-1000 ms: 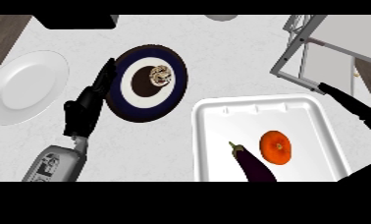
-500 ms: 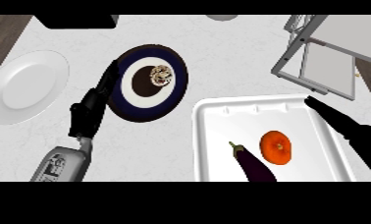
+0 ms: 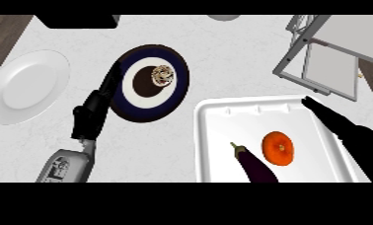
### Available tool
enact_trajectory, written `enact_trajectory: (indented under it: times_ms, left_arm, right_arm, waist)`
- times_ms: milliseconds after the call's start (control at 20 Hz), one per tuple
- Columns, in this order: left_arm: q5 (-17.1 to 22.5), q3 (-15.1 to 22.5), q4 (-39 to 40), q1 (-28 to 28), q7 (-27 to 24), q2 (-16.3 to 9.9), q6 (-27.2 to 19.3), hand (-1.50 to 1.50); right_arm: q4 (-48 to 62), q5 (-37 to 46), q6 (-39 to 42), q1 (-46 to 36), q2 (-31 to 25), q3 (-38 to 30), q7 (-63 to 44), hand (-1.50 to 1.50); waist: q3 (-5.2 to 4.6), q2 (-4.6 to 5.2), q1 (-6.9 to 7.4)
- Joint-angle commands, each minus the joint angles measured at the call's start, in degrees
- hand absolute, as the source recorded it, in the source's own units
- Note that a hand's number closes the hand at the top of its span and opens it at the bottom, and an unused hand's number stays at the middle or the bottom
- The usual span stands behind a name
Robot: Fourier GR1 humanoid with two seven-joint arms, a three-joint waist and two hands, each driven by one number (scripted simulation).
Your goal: Pick the squash from the tray and place it in the tiered shelf
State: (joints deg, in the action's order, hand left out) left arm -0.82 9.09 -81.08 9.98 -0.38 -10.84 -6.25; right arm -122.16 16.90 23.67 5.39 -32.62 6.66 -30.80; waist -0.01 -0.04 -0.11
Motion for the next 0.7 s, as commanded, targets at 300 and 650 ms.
enact_trajectory:
  times_ms: [300, 650]
  left_arm:
    - [-0.7, -3.3, -4.8, -3.1, 1.5, -1.5, 4.4, 0.00]
    - [-4.4, -2.9, -3.1, 1.2, 4.9, 3.4, 2.0, 0.00]
  right_arm:
    - [-0.2, 8.5, 1.1, 4.2, 6.9, 0.6, 3.2, -1.50]
    - [3.6, 13.4, 4.3, 0.7, 10.5, 1.6, 1.7, -1.50]
  waist:
    - [0.02, -0.04, -0.02]
    - [0.01, 0.00, -0.03]
